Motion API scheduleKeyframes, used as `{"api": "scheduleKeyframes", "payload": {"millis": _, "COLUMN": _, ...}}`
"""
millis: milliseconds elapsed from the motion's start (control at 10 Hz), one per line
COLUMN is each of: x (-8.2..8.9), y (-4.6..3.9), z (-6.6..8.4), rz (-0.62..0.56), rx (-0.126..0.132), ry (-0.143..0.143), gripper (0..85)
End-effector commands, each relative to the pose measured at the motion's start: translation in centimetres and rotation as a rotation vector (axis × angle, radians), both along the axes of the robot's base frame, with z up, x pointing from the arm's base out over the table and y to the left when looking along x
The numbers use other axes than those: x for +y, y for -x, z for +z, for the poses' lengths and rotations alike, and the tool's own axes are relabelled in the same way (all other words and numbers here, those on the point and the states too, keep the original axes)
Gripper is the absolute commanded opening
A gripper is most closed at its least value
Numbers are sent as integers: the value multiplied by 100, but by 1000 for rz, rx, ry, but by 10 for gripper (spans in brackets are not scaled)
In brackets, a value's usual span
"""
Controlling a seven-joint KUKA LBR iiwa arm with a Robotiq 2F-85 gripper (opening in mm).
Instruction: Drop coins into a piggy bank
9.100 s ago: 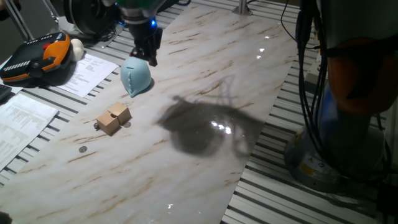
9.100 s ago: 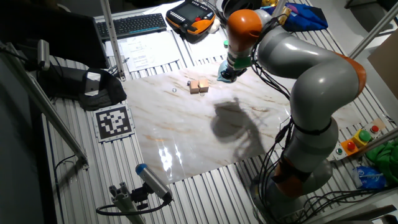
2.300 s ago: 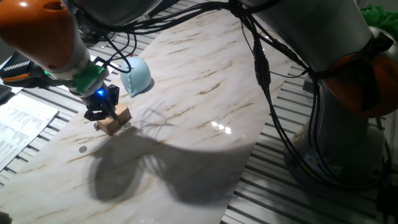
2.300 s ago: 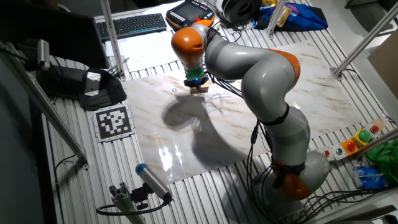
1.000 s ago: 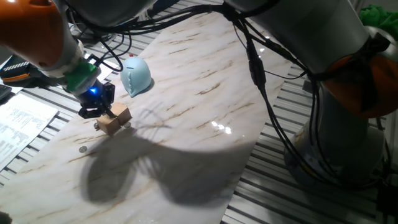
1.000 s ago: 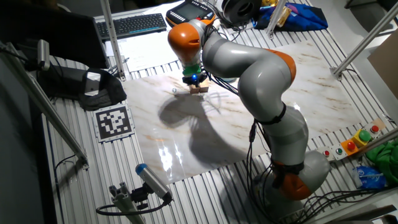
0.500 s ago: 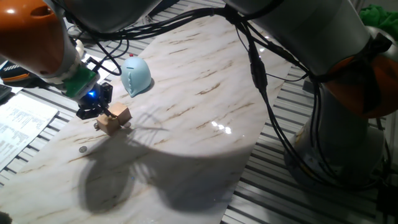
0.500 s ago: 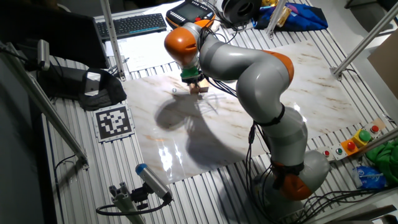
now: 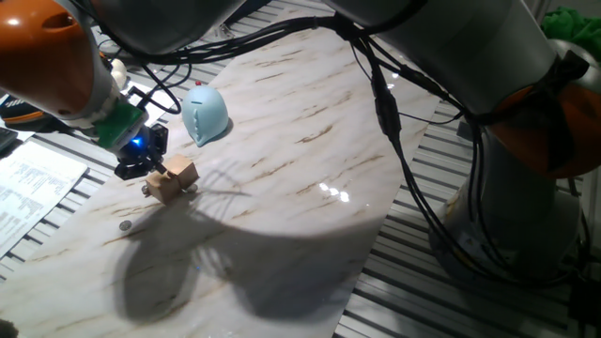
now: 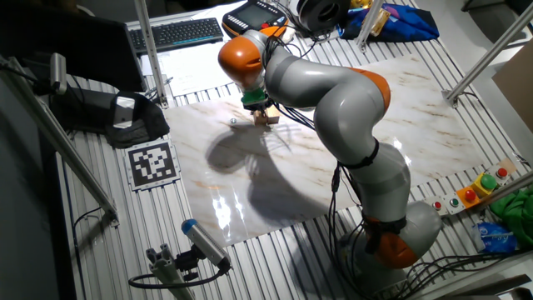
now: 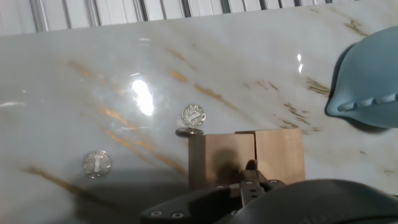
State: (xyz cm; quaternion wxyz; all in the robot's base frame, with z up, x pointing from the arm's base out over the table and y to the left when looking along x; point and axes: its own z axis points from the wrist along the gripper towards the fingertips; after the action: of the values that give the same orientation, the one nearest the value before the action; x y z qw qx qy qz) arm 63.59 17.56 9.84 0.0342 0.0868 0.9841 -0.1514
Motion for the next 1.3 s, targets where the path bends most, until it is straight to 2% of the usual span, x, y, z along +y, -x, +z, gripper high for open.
{"api": "scheduleKeyframes", "payload": {"millis": 0, "x": 0, "y": 0, "z": 1, "rz": 8, "rx": 4, "ry": 6, "gripper": 0}}
{"api": "scheduleKeyframes", "payload": {"millis": 300, "x": 0, "y": -5, "z": 0, "rz": 15, "rx": 34, "ry": 0, "gripper": 0}}
{"api": "scheduleKeyframes", "payload": {"millis": 600, "x": 5, "y": -5, "z": 0, "rz": 3, "rx": 31, "ry": -14, "gripper": 0}}
{"api": "scheduleKeyframes", "payload": {"millis": 700, "x": 4, "y": -7, "z": 0, "rz": -2, "rx": 43, "ry": -20, "gripper": 0}}
{"api": "scheduleKeyframes", "payload": {"millis": 800, "x": 3, "y": -7, "z": -1, "rz": -2, "rx": 43, "ry": -27, "gripper": 0}}
{"api": "scheduleKeyframes", "payload": {"millis": 900, "x": 4, "y": -9, "z": -4, "rz": -1, "rx": 30, "ry": -27, "gripper": 0}}
{"api": "scheduleKeyframes", "payload": {"millis": 1000, "x": 5, "y": -10, "z": -4, "rz": -2, "rx": 27, "ry": -21, "gripper": 0}}
{"api": "scheduleKeyframes", "payload": {"millis": 1100, "x": 9, "y": -9, "z": -3, "rz": -7, "rx": 20, "ry": -15, "gripper": 170}}
{"api": "scheduleKeyframes", "payload": {"millis": 1200, "x": 8, "y": -9, "z": -2, "rz": -11, "rx": 8, "ry": -9, "gripper": 170}}
